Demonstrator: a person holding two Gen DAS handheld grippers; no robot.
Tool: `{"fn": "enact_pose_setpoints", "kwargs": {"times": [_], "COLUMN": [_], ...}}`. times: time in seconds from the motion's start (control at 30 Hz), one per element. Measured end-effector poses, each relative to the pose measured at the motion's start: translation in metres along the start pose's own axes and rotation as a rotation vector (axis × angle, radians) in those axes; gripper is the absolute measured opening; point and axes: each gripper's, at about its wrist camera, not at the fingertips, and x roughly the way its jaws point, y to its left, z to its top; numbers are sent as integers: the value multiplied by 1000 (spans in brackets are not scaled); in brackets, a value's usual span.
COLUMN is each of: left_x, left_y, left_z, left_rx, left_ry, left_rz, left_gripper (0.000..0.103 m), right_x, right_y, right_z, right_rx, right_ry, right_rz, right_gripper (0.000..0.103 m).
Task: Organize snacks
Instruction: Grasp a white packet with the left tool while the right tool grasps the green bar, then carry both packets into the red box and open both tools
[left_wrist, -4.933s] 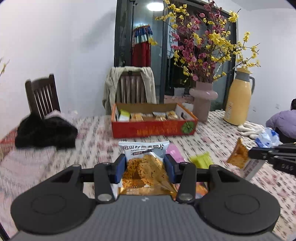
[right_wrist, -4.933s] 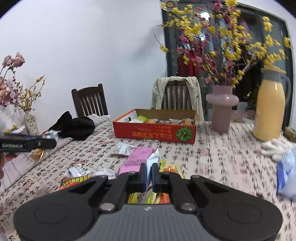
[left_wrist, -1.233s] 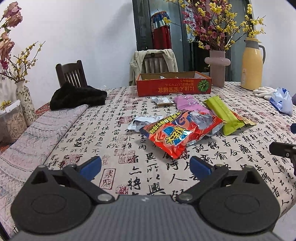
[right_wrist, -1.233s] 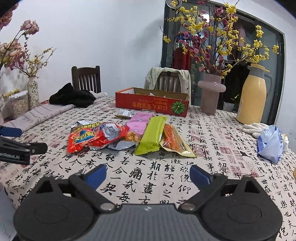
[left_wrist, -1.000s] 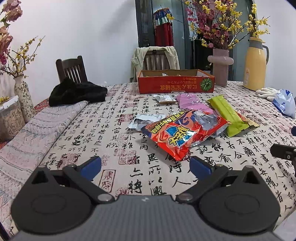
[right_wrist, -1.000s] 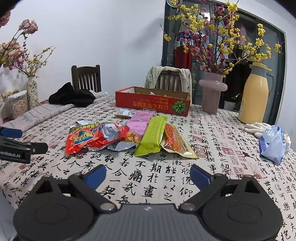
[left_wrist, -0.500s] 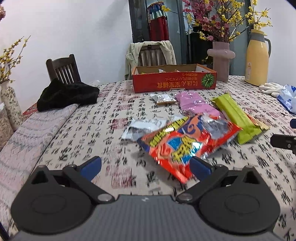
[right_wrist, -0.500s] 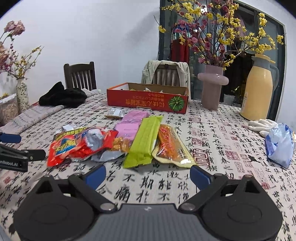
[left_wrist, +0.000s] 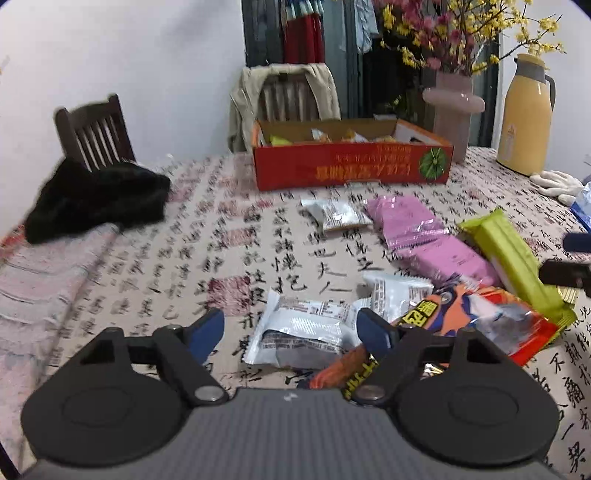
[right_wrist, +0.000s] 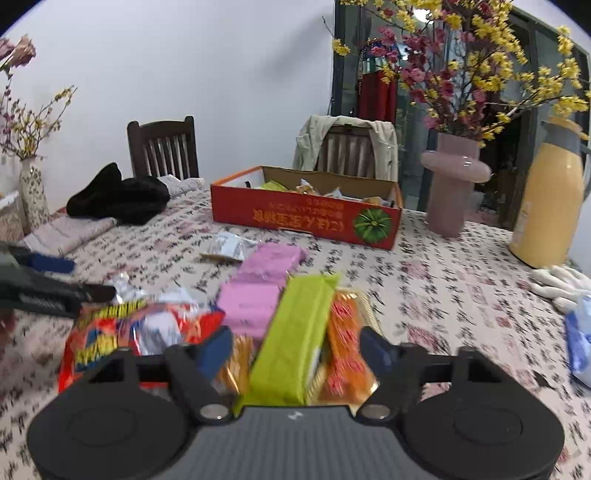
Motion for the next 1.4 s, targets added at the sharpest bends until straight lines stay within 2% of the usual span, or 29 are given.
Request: {"fn": "enact_pose_setpoints", "kwargs": {"times": [0.17,0.23,0.27,0.3,0.4,0.47,0.5,0.6,0.7,0.93,1.1,1.4], "left_x": [18,22,22,22,23,25,26,22,11,-33,-61,-88], "left_y": [12,15,15,15,15,14,13,11,12,5,-6,-20], "left_z": [-7,-8,-9,-8,-5,-3,-3,-1,1,2,-7,-13], "left_rx": [-40,-37,-31,-28,-30,-22,-18,-15,-26,-48,-61,-63], "left_ry": [68,70,62,54,36,27,21,7,-19,-86,-104,-132], "left_rz": [-56,-63,-58,-59,-81,-94,-98,-92,-74,-56,-56,-42], "left_gripper": [83,83,79,69,48,39,29,23,22,22,22,22], "right_x": [31,42,47,49,53,53,53,48,39,5,-24,-62], "right_y": [0,-1,-1,-1,-3,-4,-4,-6,-6,-2,-2,-6], "right_z": [5,3,2,1,1,1,1,2,1,-4,-9,-18], "right_rx": [-3,5,5,-2,-7,-4,-5,7,6,-1,16,22], "right_ry": [50,82,90,88,84,80,77,67,61,16,-23,-71], "right_rz": [-13,-15,-24,-40,-59,-63,-63,-57,-39,-24,-21,-29], "right_gripper": [66,59,58,58,50,47,46,40,31,31,31,32]}}
